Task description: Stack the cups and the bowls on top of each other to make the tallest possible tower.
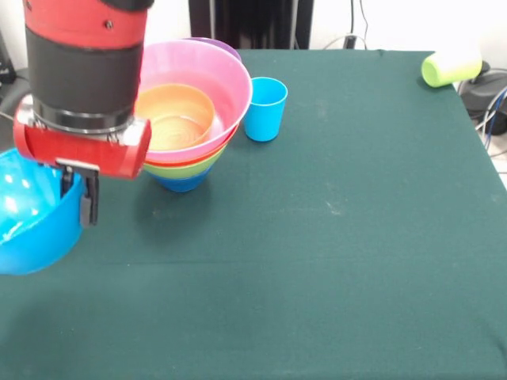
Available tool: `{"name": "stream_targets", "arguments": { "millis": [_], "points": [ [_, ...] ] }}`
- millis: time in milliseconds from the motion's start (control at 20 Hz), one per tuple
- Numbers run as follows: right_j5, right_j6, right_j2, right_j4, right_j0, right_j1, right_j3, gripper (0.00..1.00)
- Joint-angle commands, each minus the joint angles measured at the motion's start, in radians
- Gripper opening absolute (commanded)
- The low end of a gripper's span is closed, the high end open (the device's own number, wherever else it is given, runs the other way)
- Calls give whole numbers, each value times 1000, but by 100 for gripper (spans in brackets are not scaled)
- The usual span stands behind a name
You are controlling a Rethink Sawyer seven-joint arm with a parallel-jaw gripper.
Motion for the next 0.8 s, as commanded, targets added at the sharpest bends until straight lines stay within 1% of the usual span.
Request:
{"name": "stream_targets", "arguments": {
  "millis": [50,400,550,800],
  "points": [
    [118,-250,84,6,14,-81,130,0],
    [108,-241,85,19,8,-130,195,0],
    [139,-240,86,21,14,-137,186,0],
    [155,-216,83,30,16,-160,223,0]
  ]
}}
